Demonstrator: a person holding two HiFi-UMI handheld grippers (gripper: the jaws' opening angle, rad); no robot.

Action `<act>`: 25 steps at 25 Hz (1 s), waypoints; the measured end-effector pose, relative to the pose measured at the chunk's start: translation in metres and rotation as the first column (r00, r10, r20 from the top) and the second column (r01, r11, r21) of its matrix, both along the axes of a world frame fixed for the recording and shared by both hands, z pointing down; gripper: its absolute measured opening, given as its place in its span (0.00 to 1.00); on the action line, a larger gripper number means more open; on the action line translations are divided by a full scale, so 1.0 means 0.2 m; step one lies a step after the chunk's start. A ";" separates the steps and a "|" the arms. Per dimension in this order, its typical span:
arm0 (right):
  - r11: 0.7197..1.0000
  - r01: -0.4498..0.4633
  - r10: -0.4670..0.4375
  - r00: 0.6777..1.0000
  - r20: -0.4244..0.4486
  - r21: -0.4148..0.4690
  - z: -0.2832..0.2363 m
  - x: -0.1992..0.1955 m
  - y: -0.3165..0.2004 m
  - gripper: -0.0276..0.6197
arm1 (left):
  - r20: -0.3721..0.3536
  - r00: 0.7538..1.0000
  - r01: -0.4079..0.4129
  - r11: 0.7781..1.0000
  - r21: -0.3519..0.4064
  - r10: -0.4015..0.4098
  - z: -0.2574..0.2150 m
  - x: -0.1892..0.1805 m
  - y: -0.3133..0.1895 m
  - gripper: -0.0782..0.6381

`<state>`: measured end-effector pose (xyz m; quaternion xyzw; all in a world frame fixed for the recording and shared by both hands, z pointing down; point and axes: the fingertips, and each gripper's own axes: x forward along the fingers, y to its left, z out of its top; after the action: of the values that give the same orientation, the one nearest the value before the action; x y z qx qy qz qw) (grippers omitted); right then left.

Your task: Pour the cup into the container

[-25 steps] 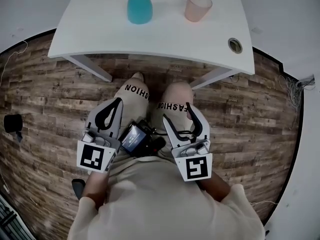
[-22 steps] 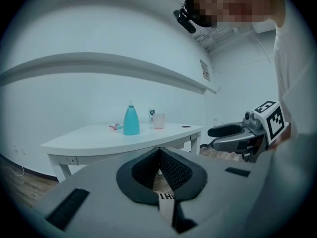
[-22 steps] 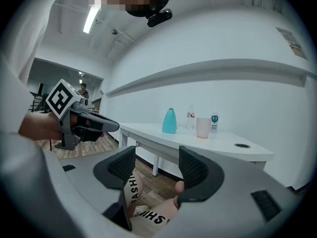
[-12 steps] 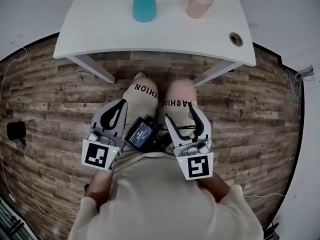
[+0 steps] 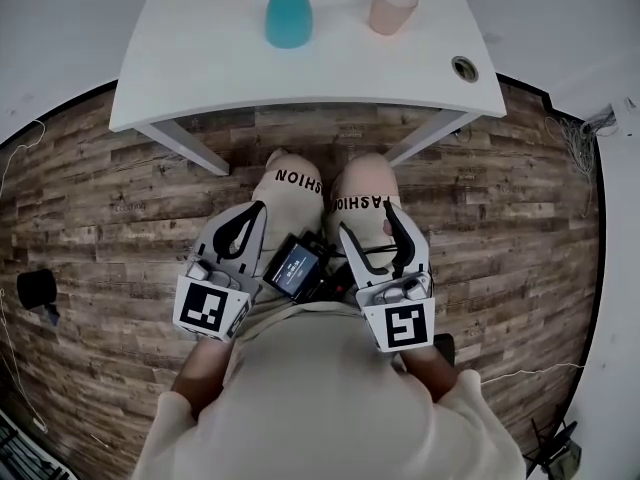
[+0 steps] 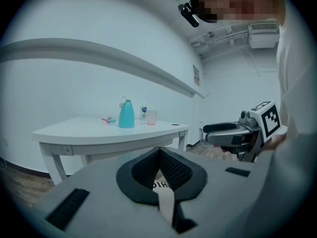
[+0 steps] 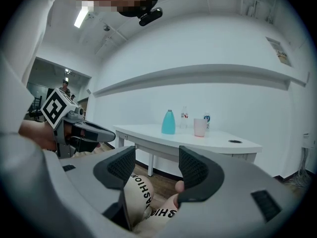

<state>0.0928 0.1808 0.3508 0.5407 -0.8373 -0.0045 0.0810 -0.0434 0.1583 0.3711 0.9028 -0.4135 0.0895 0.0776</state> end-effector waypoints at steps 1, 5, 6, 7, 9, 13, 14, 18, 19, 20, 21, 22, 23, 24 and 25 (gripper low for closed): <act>1.000 -0.003 0.003 1.000 0.003 0.003 -0.01 0.00 0.00 0.48 | -0.003 1.000 -0.004 1.000 0.004 0.004 -0.01 0.00 -0.01 0.12; 1.000 -0.009 0.009 1.000 -0.004 0.014 -0.02 0.03 -0.01 0.48 | -0.012 1.000 -0.009 1.000 0.014 0.009 -0.02 0.01 -0.02 0.12; 1.000 -0.010 0.010 1.000 -0.006 0.015 -0.02 0.04 0.00 0.48 | -0.012 1.000 -0.007 1.000 0.015 0.007 -0.02 0.01 -0.02 0.12; 1.000 -0.011 0.011 1.000 -0.007 0.016 -0.02 0.05 0.00 0.48 | -0.012 1.000 -0.004 1.000 0.015 0.004 -0.01 0.01 -0.02 0.12; 1.000 -0.014 0.014 1.000 -0.002 0.016 -0.02 0.07 0.00 0.48 | -0.007 1.000 0.003 1.000 0.016 -0.003 -0.01 0.01 -0.02 0.12; 1.000 -0.009 0.009 1.000 0.008 0.020 -0.01 0.11 -0.02 0.47 | 0.002 1.000 0.024 1.000 0.013 -0.025 0.00 0.01 -0.01 0.12; 1.000 -0.006 0.006 1.000 0.009 0.021 -0.01 0.11 -0.02 0.47 | 0.004 0.999 0.032 0.999 0.012 -0.032 0.00 0.01 -0.01 0.12; 1.000 -0.003 0.002 1.000 0.007 0.025 0.00 0.14 -0.02 0.47 | 0.004 0.998 0.064 0.998 0.011 -0.064 0.00 -0.01 -0.02 0.12; 1.000 -0.003 0.003 1.000 0.008 0.024 0.01 0.15 -0.03 0.47 | 0.005 0.997 0.071 0.997 0.012 -0.071 0.00 -0.02 -0.03 0.12; 1.000 -0.004 0.004 1.000 0.008 0.022 0.01 0.16 -0.03 0.47 | 0.007 0.997 0.076 0.997 0.012 -0.076 -0.01 -0.02 -0.03 0.12; 1.000 -0.005 0.005 1.000 0.009 0.021 0.02 0.17 -0.03 0.47 | 0.009 0.997 0.080 0.997 0.013 -0.081 -0.01 -0.02 -0.03 0.12; 1.000 -0.006 0.006 1.000 0.010 0.020 0.02 0.18 -0.04 0.47 | 0.011 0.996 0.083 0.996 0.015 -0.084 -0.01 -0.03 -0.03 0.12; 1.000 -0.007 0.006 1.000 0.011 0.019 0.03 0.18 -0.04 0.47 | 0.013 0.996 0.086 0.996 0.016 -0.086 -0.02 -0.03 -0.04 0.12; 1.000 -0.006 0.006 1.000 0.013 0.019 0.03 0.19 -0.04 0.47 | 0.015 0.996 0.087 0.996 0.017 -0.088 -0.02 -0.03 -0.04 0.12; 1.000 -0.005 0.005 1.000 0.014 0.020 0.03 0.19 -0.03 0.47 | 0.017 0.996 0.089 0.996 0.017 -0.089 -0.02 -0.03 -0.04 0.12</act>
<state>0.1300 0.1740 0.3567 0.5437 -0.8363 -0.0087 0.0698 -0.0497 0.1512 0.3680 0.8832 -0.4546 0.0909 0.0704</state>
